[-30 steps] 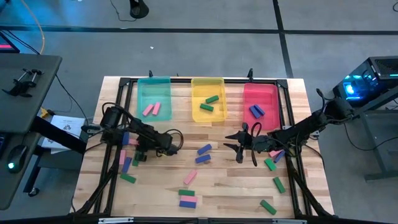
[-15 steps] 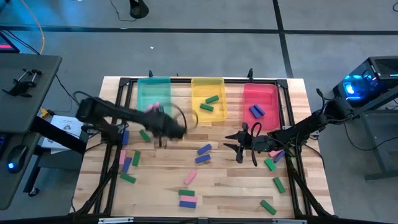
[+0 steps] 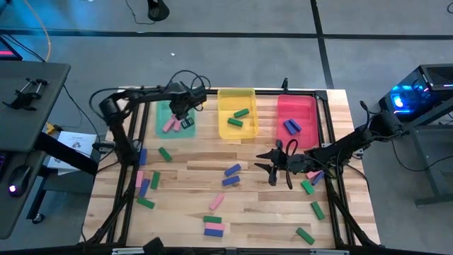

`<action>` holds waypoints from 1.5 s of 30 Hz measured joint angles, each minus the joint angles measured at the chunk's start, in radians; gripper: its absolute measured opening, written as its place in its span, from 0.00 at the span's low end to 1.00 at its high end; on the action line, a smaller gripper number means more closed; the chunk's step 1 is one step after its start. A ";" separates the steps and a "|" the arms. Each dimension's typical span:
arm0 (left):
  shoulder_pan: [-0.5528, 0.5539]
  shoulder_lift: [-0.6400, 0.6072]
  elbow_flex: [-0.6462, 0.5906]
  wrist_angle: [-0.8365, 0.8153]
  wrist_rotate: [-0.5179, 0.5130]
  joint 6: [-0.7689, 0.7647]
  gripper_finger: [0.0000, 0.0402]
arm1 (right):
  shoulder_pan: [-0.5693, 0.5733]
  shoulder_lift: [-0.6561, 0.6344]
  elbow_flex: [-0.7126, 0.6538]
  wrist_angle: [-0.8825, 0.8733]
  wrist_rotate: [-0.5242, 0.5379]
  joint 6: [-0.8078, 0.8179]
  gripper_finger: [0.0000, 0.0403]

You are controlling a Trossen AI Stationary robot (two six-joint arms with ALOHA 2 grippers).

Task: Sort blocks
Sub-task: Put the pink wooden block into the blue bin, then put the green wooden block into the yellow bin

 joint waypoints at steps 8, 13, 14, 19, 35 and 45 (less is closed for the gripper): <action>0.063 0.092 0.003 -0.021 -0.037 0.034 0.42 | 0.000 0.000 0.000 -0.002 0.000 0.026 0.33; 0.049 -0.022 0.004 -0.094 -0.061 -0.025 0.58 | 0.000 0.000 0.000 -0.002 0.000 0.026 0.33; 0.041 -0.060 0.004 -0.108 -0.068 -0.045 0.59 | 0.000 0.000 0.000 -0.002 0.000 0.026 0.33; -0.054 -0.294 -0.006 -0.146 -0.094 -0.193 0.60 | 0.000 0.000 0.000 -0.003 0.000 0.034 0.33; -0.919 -0.627 -0.282 0.100 -0.166 -0.821 0.56 | 0.000 0.000 0.000 0.004 0.000 0.023 0.33; -1.097 -0.443 -0.408 -0.019 -0.185 -1.668 0.52 | 0.000 0.000 0.000 0.005 0.000 0.019 0.33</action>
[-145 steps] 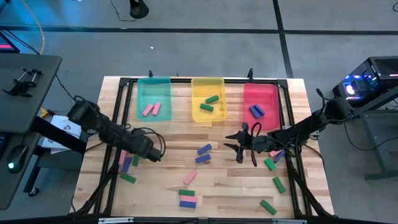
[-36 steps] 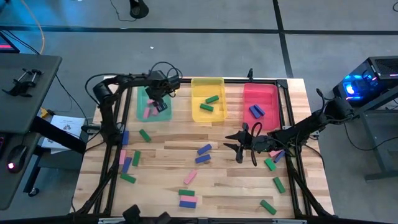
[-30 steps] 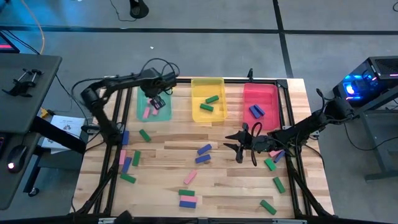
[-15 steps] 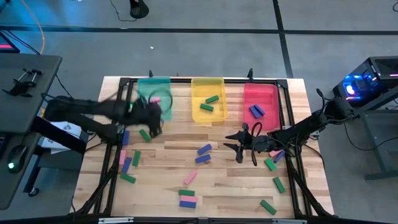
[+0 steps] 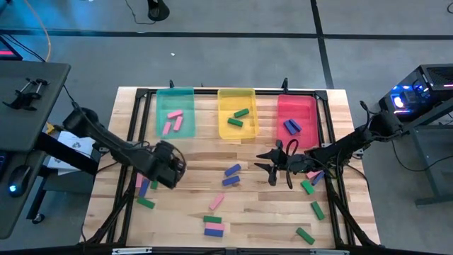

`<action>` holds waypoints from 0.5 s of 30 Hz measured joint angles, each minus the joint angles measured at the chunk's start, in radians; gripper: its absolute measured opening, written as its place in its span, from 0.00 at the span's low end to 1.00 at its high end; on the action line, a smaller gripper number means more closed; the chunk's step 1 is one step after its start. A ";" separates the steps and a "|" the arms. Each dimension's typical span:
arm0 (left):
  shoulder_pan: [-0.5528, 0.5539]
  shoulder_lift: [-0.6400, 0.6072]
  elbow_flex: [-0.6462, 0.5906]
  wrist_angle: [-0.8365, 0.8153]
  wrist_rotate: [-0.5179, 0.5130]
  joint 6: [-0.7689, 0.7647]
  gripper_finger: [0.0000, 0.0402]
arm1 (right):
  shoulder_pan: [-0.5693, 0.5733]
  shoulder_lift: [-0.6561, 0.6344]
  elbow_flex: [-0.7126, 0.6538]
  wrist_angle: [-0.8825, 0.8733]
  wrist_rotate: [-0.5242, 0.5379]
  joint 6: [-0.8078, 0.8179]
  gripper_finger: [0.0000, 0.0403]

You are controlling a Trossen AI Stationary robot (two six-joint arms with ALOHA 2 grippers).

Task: Sort blocks
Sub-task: Put the green wooden block into the yellow bin

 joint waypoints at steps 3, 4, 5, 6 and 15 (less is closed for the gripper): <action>0.005 0.041 -0.022 -0.039 0.017 -0.133 0.51 | 0.000 0.000 0.000 0.000 0.000 -0.004 0.33; 0.012 0.049 -0.029 -0.053 0.029 -0.162 0.51 | 0.000 0.000 0.000 0.000 0.000 -0.004 0.33; 0.019 0.055 -0.039 -0.056 0.040 -0.186 0.51 | 0.000 0.000 0.000 0.000 0.000 -0.004 0.33; 0.028 0.060 -0.049 -0.057 0.056 -0.215 0.51 | 0.000 0.000 0.000 0.000 0.000 -0.004 0.33; 0.116 0.079 -0.168 0.016 0.164 -0.321 0.57 | 0.000 0.000 0.000 0.000 0.000 -0.008 0.33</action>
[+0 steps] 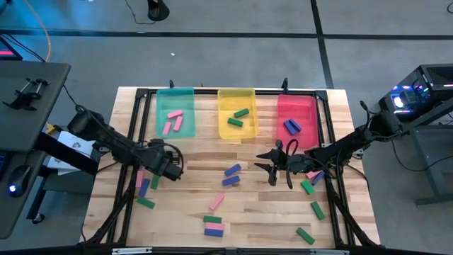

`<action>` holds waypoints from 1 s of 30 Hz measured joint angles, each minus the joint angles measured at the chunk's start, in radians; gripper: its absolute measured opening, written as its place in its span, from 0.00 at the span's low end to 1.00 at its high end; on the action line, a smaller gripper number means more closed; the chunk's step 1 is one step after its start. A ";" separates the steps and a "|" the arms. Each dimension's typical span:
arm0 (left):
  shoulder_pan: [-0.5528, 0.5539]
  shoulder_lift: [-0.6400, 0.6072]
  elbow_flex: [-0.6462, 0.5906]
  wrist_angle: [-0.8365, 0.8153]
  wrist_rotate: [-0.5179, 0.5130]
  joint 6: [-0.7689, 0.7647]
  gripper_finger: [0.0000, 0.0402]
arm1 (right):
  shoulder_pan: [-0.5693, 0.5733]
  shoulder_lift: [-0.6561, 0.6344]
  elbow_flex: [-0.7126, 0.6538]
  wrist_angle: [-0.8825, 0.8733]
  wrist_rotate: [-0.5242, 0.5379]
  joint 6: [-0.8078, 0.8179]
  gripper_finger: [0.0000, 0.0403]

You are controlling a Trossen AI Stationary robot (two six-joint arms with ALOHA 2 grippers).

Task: Sort blocks
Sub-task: Put the green wooden block into the yellow bin

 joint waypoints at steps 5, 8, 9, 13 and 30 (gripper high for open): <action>0.049 -0.002 -0.049 0.114 -0.045 0.058 0.57 | 0.000 0.000 0.000 0.000 0.000 -0.007 0.33; 0.067 -0.002 -0.051 0.144 -0.073 0.091 0.57 | 0.000 0.000 0.000 0.000 0.000 -0.005 0.33; 0.070 -0.002 -0.052 0.157 -0.082 0.108 0.57 | 0.000 0.000 0.000 0.000 0.000 -0.006 0.33; 0.081 -0.002 -0.051 0.259 -0.096 0.218 0.57 | 0.000 0.000 0.000 0.000 0.000 -0.004 0.33; -0.053 0.034 0.073 0.495 -0.262 0.391 0.57 | 0.000 0.000 0.000 0.000 0.000 0.005 0.33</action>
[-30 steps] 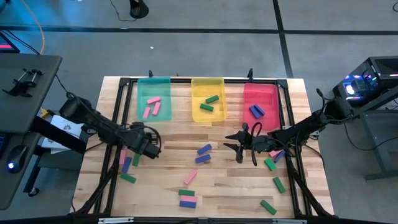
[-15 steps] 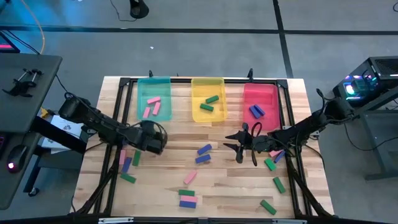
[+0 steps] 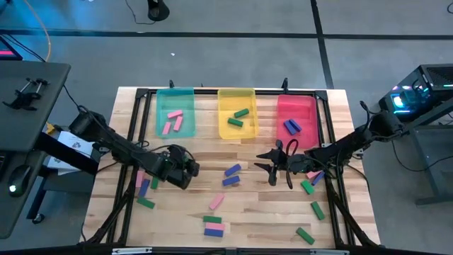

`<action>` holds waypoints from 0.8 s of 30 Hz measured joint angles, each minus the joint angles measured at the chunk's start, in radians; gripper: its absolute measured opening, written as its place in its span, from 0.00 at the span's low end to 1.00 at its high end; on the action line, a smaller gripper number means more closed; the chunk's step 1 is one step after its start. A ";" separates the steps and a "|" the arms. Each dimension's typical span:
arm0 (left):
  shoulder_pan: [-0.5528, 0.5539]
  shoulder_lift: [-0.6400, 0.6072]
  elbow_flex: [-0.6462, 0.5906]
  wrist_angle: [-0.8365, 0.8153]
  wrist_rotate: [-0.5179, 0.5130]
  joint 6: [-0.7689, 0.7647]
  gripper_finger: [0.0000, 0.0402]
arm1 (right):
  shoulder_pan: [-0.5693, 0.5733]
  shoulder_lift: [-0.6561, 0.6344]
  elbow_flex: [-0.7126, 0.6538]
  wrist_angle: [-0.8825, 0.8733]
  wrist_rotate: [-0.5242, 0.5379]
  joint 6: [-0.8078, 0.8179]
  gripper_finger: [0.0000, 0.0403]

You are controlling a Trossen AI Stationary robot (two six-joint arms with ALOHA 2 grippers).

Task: Sort blocks
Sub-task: Put the green wooden block into the yellow bin

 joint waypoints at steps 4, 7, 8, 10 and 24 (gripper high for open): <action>0.003 0.090 -0.014 0.001 -0.009 -0.112 0.57 | 0.000 0.000 0.000 0.000 0.000 0.000 0.33; 0.003 0.167 -0.010 -0.001 -0.039 -0.156 0.57 | 0.000 0.000 0.000 -0.003 0.000 0.000 0.33; 0.003 0.190 -0.004 -0.005 -0.043 -0.172 0.57 | 0.000 0.000 0.000 -0.003 0.000 0.000 0.33; -0.005 0.232 0.013 -0.014 -0.049 -0.186 0.57 | 0.000 0.000 0.000 -0.004 0.000 0.000 0.33; -0.008 0.271 0.058 -0.066 0.043 -0.102 0.39 | 0.000 0.000 0.001 -0.005 0.002 0.008 0.33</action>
